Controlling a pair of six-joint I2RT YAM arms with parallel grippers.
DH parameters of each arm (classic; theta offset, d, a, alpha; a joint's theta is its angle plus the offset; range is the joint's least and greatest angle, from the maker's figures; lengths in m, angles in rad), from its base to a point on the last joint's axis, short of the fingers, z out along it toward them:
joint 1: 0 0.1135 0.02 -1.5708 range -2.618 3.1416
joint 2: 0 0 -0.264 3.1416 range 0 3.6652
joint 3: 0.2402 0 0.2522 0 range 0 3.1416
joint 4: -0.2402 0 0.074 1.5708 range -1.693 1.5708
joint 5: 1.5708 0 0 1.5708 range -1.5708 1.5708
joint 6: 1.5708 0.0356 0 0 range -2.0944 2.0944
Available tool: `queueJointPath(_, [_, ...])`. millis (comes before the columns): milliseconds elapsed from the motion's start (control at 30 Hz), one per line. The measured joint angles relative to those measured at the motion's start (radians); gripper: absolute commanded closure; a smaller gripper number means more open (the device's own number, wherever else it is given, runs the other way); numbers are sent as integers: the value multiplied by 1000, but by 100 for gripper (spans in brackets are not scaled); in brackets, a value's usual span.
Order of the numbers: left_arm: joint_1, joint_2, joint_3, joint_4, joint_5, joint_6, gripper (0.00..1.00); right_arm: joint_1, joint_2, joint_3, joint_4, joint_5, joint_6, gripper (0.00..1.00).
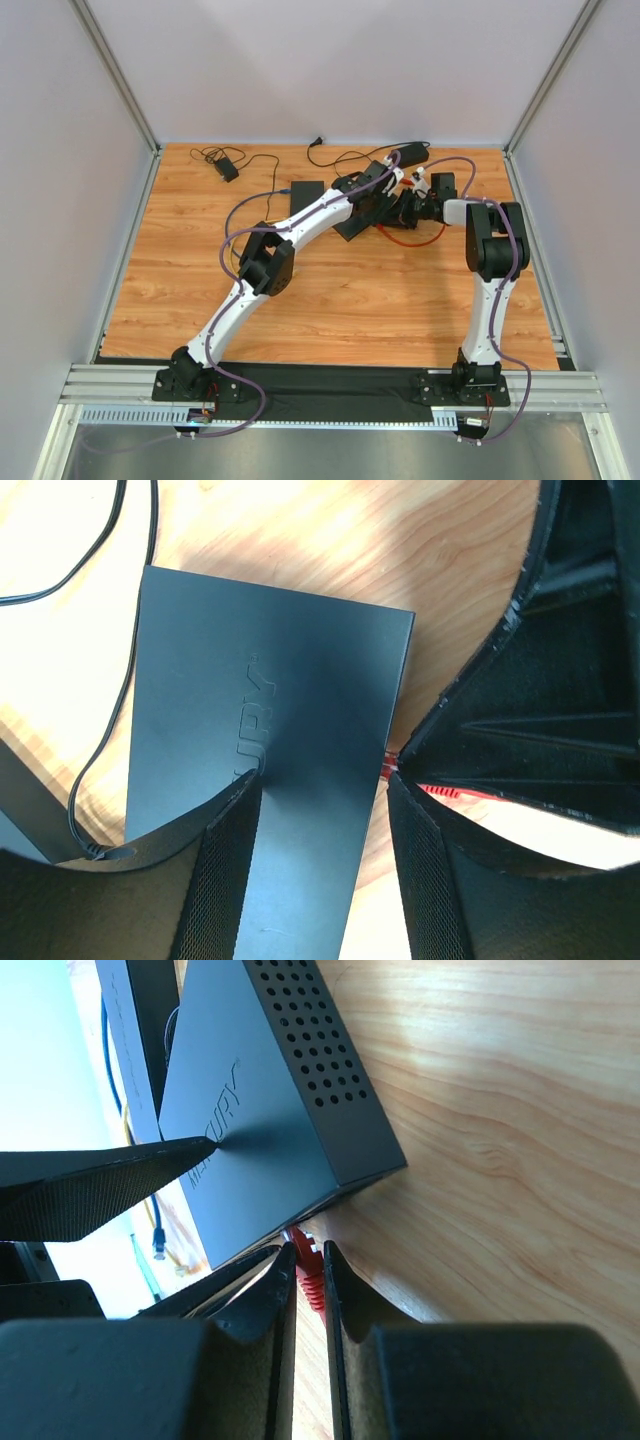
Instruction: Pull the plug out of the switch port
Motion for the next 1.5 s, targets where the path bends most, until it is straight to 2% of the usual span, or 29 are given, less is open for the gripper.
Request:
queueJointPath(300, [-8,21,51,-52,-15,0,50,16,-56,-78,56,59,13,100])
queueJointPath(767, [-16,36,83,-72,-11,0,59,27,-122,-190,95,89,34,100])
queueJointPath(867, [-14,42,93,-69,-13,0,58,33,-128,-212,94,69,50,100])
queueJointPath(967, [-14,42,91,-64,-13,0,52,35,-139,-227,94,70,52,100])
queueJointPath(1000, [-13,39,81,-55,-13,-1,48,35,-141,-230,93,69,52,100])
queueJointPath(1267, [0,-141,-257,126,-10,-26,41,12,-236,-301,100,104,56,100])
queueJointPath(1500, [13,-420,-653,288,-43,-41,41,-7,-284,-317,130,168,82,100])
